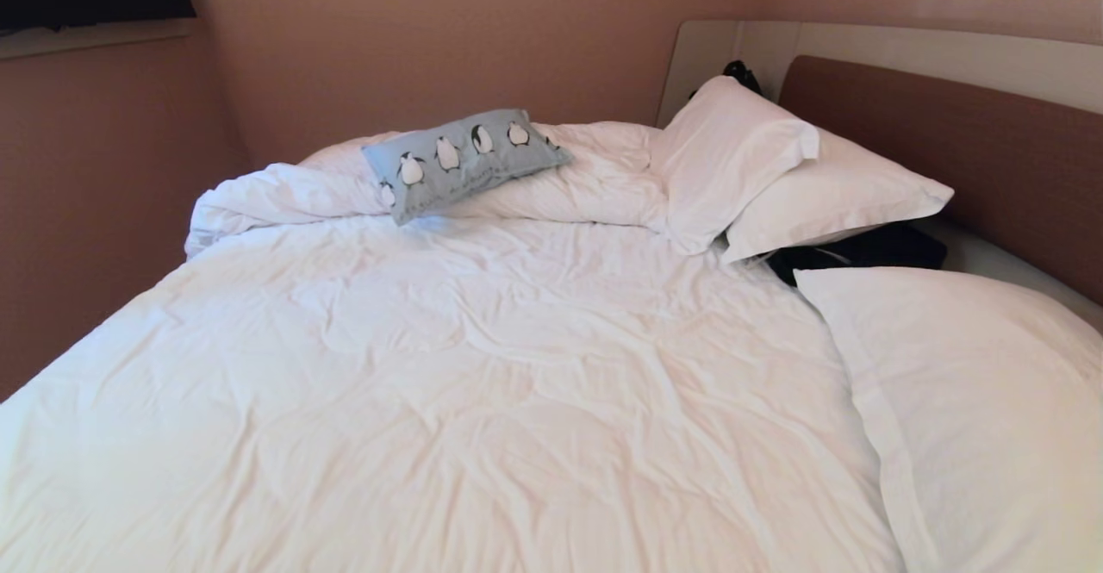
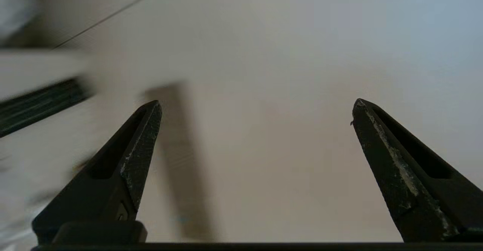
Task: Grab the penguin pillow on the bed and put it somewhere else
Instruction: Place the pillow at the bedside
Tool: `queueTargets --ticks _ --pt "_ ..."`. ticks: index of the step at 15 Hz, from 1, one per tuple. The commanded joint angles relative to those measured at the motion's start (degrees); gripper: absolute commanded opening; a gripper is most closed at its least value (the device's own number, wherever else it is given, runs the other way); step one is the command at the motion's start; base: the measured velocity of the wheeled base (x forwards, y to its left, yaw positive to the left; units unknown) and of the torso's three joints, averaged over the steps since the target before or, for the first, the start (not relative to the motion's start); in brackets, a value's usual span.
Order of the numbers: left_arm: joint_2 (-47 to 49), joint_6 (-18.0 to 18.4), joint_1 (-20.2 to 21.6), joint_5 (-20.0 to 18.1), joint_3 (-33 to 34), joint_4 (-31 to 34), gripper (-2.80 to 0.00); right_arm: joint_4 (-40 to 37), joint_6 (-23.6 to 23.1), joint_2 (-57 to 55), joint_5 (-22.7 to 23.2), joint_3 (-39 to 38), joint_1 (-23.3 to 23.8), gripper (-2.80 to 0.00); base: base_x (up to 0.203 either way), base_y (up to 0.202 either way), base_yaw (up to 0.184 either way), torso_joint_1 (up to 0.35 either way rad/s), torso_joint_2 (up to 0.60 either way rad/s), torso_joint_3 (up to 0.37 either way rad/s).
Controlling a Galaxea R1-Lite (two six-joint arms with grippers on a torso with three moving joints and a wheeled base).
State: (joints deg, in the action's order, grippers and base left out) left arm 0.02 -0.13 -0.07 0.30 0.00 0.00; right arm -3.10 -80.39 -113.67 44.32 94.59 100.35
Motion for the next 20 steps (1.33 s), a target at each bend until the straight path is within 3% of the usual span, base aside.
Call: queueTargets --ticks 1,3,5,8,12,18,20 --pt "-0.02 0.05 -0.01 0.05 0.07 0.0 -2.8 -80.16 -17.18 -5.44 -10.13 1.88 -0.25 0.0 0.0 0.0 0.0 0.0 0.0 0.0" --pt "-0.02 -0.04 -0.01 0.05 0.09 0.0 -2.8 -84.1 -24.42 -4.97 -11.34 2.21 -0.25 0.0 0.0 0.0 0.0 0.0 0.0 0.0" --pt "-0.02 0.05 -0.01 0.05 0.05 0.0 -2.8 -84.55 -27.0 -3.19 -11.88 2.23 -0.25 0.0 0.0 0.0 0.0 0.0 0.0 0.0" --pt "-0.02 0.04 -0.01 0.05 0.09 0.0 -2.8 -84.57 -25.29 -0.27 -11.87 1.86 -0.27 0.0 0.0 0.0 0.0 0.0 0.0 0.0" --pt "-0.02 0.05 -0.01 0.05 0.08 0.0 -2.8 -84.57 -14.41 0.37 -12.14 2.95 -0.9 0.0 0.0 0.0 0.0 0.0 0.0 0.0" --pt "-0.02 -0.02 -0.01 0.05 0.08 0.0 -2.8 -84.57 -14.23 -5.03 -19.14 5.85 -0.46 0.0 0.0 0.0 0.0 0.0 0.0 0.0" --pt "-0.02 -0.02 -0.01 0.05 0.0 0.0 -2.8 -84.57 -14.99 -8.65 -23.7 5.7 -0.12 0.0 0.0 0.0 0.0 0.0 0.0 0.0"
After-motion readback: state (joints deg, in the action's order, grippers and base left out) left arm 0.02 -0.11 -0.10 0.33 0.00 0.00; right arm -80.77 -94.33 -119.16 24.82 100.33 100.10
